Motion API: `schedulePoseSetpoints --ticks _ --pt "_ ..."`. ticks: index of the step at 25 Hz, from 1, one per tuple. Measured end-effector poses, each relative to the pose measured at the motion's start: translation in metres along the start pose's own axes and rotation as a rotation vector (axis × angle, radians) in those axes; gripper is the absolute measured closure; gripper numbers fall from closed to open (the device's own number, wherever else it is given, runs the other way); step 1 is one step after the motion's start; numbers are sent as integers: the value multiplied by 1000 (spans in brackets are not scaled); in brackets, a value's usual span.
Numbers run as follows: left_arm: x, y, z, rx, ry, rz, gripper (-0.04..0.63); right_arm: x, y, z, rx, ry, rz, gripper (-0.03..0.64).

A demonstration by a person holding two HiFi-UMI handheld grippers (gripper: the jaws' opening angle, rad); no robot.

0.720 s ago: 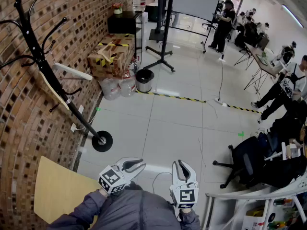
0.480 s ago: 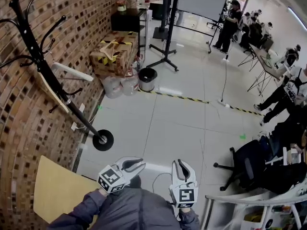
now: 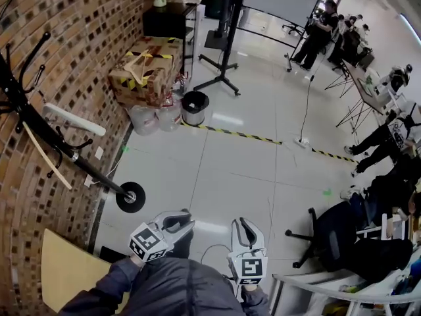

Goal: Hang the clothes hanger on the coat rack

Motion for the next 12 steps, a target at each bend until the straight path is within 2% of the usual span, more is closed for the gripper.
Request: schedulePoseSetpoints --ticks 6,12 --pt "53 98 54 15 -30 -5 532 106 -49 42 -29 21 0 554" --pt "98 186 96 44 -42 15 532 195 -93 73 -60 -14 -4 554"
Point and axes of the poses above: the fingertips, and each gripper's own axes: x forward along the fingers, y to its left, z out of its top, the point moved 9 cm from there along -x, backward along the fingers, and after that the axes turned 3 degrees about -y, right-handed, at the moved point
